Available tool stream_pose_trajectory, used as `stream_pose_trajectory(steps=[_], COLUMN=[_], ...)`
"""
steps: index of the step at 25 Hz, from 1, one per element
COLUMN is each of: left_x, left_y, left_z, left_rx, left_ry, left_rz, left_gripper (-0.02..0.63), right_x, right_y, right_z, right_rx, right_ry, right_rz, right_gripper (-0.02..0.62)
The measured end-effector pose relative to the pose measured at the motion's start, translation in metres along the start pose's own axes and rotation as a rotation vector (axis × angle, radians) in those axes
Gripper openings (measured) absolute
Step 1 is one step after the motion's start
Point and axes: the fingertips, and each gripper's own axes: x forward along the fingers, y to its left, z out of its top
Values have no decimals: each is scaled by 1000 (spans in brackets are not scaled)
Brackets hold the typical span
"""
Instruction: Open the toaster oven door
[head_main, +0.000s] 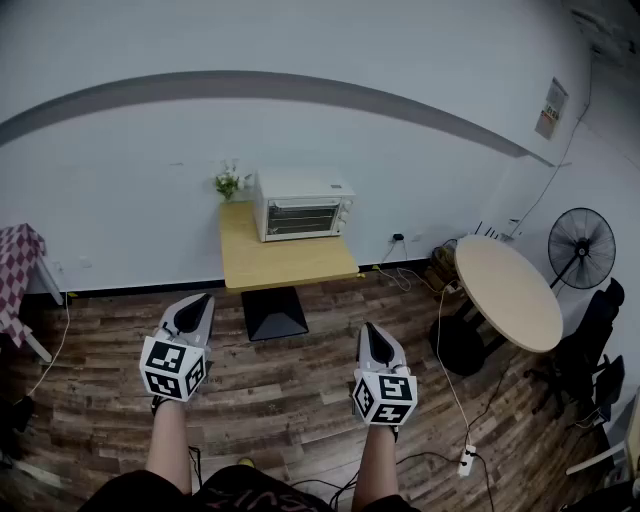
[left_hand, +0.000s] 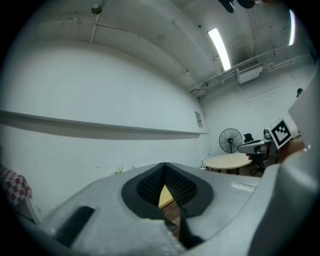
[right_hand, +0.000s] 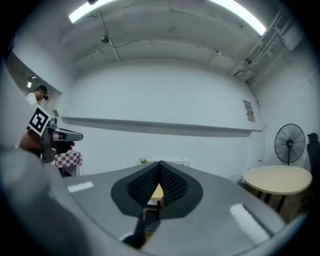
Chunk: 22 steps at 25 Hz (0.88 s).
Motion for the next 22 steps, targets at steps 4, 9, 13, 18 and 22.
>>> stream_pose_trajectory(steps=[4, 9, 13, 18, 22], left_x=[4, 8, 11, 20, 25], left_y=[-1, -2, -4, 5, 19], left_z=[-3, -8, -7, -16, -19], left_rx=[24, 36, 36, 3, -21], left_ry=[10, 21, 18, 28, 31], left_rz=[4, -5, -17, -27, -28], left_gripper=[0, 0, 0, 0, 0], right_x=[4, 6, 7, 19, 30], right_y=[1, 1, 2, 1, 7], right_z=[-1, -5, -7, -13, -17], right_rx=[-3, -13, -17, 0, 1], right_ry=[2, 11, 12, 23, 40], right_rz=[6, 3, 4, -8, -9], right_gripper=[8, 8, 9, 9, 9])
